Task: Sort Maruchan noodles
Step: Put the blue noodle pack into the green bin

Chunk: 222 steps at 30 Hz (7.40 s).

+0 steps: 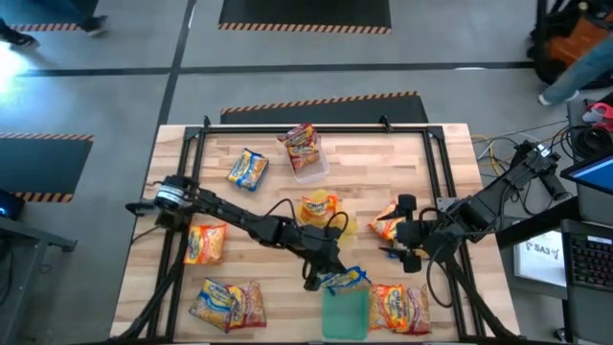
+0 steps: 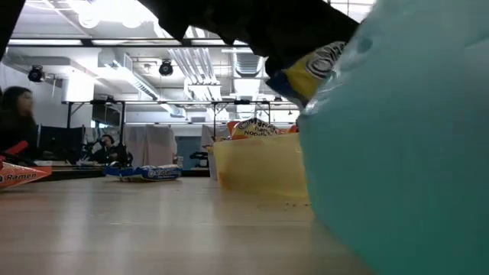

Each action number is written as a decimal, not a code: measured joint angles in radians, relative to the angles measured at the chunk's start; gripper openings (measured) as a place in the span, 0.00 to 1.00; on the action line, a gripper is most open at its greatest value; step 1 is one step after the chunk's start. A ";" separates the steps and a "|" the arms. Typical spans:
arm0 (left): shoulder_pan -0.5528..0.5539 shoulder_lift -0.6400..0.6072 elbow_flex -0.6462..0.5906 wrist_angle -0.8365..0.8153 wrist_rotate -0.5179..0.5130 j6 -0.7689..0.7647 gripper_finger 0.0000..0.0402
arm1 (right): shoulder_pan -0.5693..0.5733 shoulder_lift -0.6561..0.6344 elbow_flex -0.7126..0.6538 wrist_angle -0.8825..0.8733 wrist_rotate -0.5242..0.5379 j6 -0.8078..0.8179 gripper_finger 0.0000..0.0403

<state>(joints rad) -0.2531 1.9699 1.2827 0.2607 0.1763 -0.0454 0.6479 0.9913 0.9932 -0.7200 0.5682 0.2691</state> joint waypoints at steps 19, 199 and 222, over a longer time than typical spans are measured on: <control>-0.001 -0.014 0.000 -0.087 -0.227 0.112 0.00 | 0.000 0.000 0.000 0.001 0.000 0.000 0.85; -0.076 -0.079 0.137 -0.511 -0.645 0.077 0.43 | 0.000 0.000 0.000 0.000 0.000 0.000 0.85; -0.042 -0.498 -0.305 -0.947 -0.843 -0.807 0.54 | 0.000 0.000 0.000 0.001 0.000 0.000 0.85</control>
<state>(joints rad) -0.2950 1.4718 0.9780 -0.6861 -0.6668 -0.8528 0.6478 0.9913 0.9930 -0.7193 0.5686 0.2691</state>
